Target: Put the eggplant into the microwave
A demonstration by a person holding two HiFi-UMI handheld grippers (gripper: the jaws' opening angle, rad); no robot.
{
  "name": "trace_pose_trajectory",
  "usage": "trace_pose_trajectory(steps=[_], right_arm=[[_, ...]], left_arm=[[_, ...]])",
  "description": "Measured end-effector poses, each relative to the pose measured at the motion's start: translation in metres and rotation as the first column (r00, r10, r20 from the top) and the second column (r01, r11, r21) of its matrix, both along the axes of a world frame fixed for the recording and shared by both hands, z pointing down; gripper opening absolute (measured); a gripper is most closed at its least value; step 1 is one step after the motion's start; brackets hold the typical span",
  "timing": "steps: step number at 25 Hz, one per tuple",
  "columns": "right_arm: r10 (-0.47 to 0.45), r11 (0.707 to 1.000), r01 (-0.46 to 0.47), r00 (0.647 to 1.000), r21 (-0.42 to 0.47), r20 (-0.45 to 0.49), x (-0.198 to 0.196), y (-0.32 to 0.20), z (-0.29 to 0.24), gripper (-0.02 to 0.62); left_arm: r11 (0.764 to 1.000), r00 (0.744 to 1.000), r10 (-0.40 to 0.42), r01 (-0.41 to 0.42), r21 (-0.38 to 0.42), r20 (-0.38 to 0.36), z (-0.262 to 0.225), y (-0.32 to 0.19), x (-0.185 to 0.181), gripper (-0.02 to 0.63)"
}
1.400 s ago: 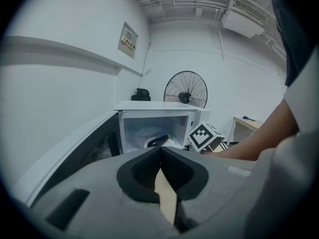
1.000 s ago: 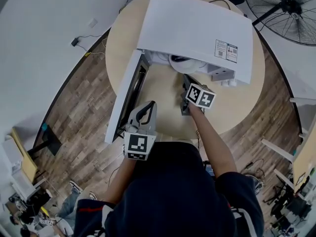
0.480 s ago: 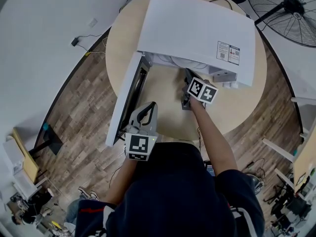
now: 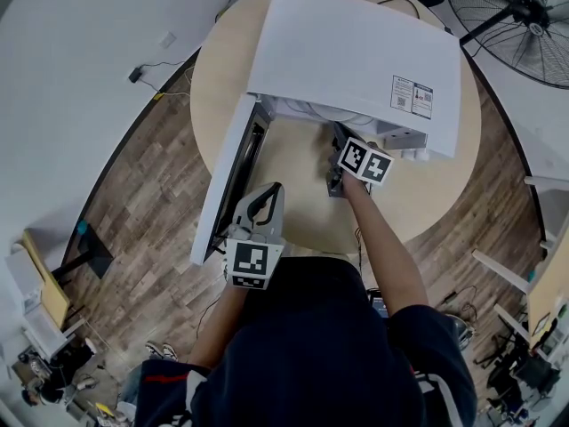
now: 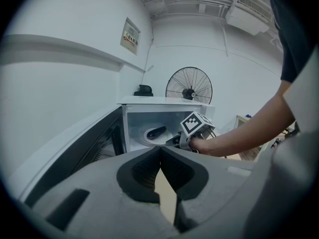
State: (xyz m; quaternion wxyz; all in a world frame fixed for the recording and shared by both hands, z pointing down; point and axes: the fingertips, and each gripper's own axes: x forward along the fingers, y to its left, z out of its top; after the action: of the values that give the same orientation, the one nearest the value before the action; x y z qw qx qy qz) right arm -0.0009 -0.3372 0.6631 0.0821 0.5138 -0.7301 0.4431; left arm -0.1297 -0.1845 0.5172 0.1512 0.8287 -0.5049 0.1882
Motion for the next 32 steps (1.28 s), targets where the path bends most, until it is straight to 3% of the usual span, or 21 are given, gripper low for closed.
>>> trace_pose_trajectory(steps=[8,12,16,19,24,32], right_arm=[[-0.071,0.997,0.071,0.997,0.023,-0.029,-0.005,0.022,-0.013,0.020],[-0.152,0.986,0.156,0.986,0.065,-0.065,-0.010,0.038,-0.036,0.017],[-0.251,0.950,0.272,0.958,0.151,-0.141,-0.017,0.052,-0.077,0.015],[-0.274,0.921,0.314,0.943,0.229,-0.190,-0.016,0.058,-0.113,0.014],[-0.249,0.873,0.330,0.935,0.360,-0.253,-0.007,0.067,-0.173,0.012],[-0.177,0.808,0.299,0.945,0.508,-0.274,0.006,0.081,-0.248,0.012]], left_arm=[[0.999,1.000,0.005,-0.005,0.038,-0.004,-0.010,0.000,-0.001,0.017],[0.997,1.000,0.000,0.001,0.074,-0.007,-0.020,-0.006,-0.002,0.017],[0.993,1.000,0.004,-0.002,0.115,-0.011,-0.034,-0.014,-0.002,0.017],[0.988,1.000,0.010,-0.009,0.151,-0.006,-0.045,-0.019,0.000,0.017],[0.979,1.000,0.001,0.001,0.204,-0.006,-0.067,-0.033,-0.009,0.017],[0.955,1.000,0.017,-0.013,0.297,-0.009,-0.104,-0.040,-0.008,0.017]])
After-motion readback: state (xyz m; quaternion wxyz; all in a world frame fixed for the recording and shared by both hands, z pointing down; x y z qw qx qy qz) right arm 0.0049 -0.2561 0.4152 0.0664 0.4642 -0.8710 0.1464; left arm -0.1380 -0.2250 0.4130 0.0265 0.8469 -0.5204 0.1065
